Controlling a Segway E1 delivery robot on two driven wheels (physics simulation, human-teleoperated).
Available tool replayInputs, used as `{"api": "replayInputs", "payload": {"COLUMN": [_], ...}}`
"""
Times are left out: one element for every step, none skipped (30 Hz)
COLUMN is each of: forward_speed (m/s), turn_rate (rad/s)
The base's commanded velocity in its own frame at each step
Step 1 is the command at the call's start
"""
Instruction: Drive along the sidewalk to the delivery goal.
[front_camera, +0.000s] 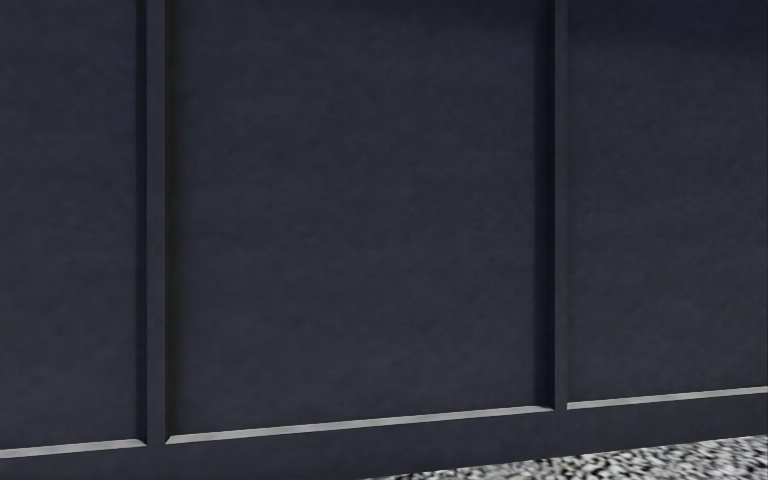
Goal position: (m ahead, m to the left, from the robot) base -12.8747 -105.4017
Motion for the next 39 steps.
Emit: {"api": "replayInputs", "payload": {"forward_speed": [0.00,0.00,0.00,0.00,0.00,0.00,0.00,0.00,0.00,0.00,0.00,0.00,0.00,0.00,0.00,0.00,0.00,0.00,0.00,0.00,0.00,0.00,0.00,0.00,0.00,0.00,0.00,0.00,0.00,0.00,-0.03,-0.15,-0.15,-0.23,-0.38,-0.54,-0.59,-0.68,-0.68], "turn_rate": [0.00,0.00,0.00,0.00,0.00,0.00,0.00,0.00,0.00,0.00,0.00,0.00,0.00,0.00,0.00,0.00,0.00,0.00,0.00,0.00,0.00,0.00,0.00,0.00,0.00,0.00,0.00,0.00,0.00,0.00,0.00,0.00,0.00,-0.04,-0.18,-0.25,-0.26,-0.27,-0.27]}}
